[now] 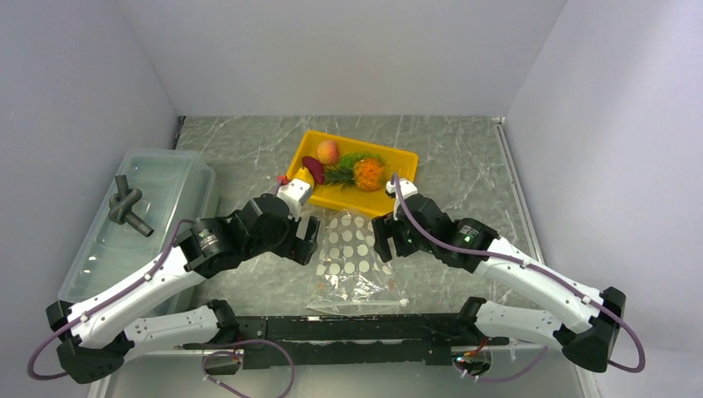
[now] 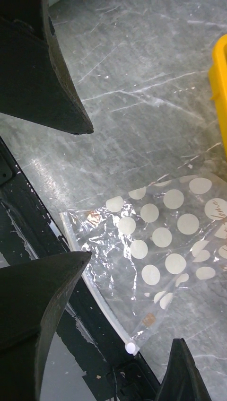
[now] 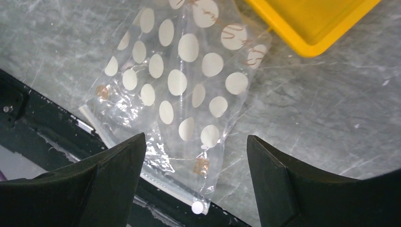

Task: Place the food in the zip-top bag and seal the zipper
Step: Pick up the zipper food storage bag at the center of the board, then open the zipper of the food storage bag.

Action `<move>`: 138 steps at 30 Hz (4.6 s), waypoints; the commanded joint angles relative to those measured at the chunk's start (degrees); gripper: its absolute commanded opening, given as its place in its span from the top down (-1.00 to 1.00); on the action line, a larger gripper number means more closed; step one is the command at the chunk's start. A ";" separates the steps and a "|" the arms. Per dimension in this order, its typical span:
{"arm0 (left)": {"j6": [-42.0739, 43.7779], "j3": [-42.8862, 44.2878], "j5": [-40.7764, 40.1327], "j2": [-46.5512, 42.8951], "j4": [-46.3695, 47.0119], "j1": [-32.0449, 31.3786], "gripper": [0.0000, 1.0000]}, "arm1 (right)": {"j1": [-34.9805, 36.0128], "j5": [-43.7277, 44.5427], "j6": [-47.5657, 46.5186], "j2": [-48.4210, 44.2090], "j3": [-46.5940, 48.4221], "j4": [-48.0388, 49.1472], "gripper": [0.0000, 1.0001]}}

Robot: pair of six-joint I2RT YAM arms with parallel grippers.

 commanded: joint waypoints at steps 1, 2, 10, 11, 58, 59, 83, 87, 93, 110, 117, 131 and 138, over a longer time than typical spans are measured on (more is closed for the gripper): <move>-1.58 -0.44 1.82 0.18 0.09 -0.06 -0.97 | 0.55 -3.78 2.03 1.09 -1.74 3.79 -0.60; -1.63 -0.44 2.34 0.22 0.10 -0.05 -0.97 | 0.62 -4.04 2.34 1.45 -2.13 4.24 -0.58; -2.23 -1.17 5.10 -0.84 0.62 -0.11 -0.98 | 0.90 -5.68 4.42 5.49 -4.88 7.87 -0.41; -2.40 -1.35 5.41 -0.95 0.43 -0.07 -0.98 | 0.90 -5.68 4.52 5.90 -5.14 8.11 -0.40; -4.66 -4.48 8.18 -1.71 -0.62 -0.06 -0.98 | 0.99 -8.37 6.59 19.24 -11.24 20.28 0.81; -4.66 -4.57 8.35 -1.63 -0.56 -0.06 -0.98 | 0.99 -8.51 6.50 19.15 -11.11 20.14 0.93; 0.44 -1.67 4.58 5.51 2.01 -11.82 -0.96 | 0.99 -12.09 4.72 16.59 -2.12 11.79 1.00; 2.16 -1.24 3.03 6.53 3.04 -14.31 -0.93 | 0.90 -13.36 3.65 16.92 0.34 10.00 1.00; 4.95 -2.21 3.51 5.14 6.30 -16.63 -0.91 | -0.38 -16.16 2.60 17.50 3.48 7.76 1.00; 8.27 -2.63 7.23 2.37 11.44 -18.25 -0.92 | -11.84 -38.92 0.67 18.70 7.20 4.79 1.00; 12.00 -3.30 10.72 2.44 13.36 -18.34 -0.85 | -14.13 -46.34 1.14 20.45 8.83 4.56 1.00; 16.41 -2.74 8.88 1.55 11.00 -18.43 -0.81 | -15.53 -58.44 4.57 23.74 9.72 6.65 1.00; 16.86 -1.37 8.35 4.10 9.01 -18.43 -0.77 | -15.54 -59.90 8.59 24.37 9.15 9.11 1.00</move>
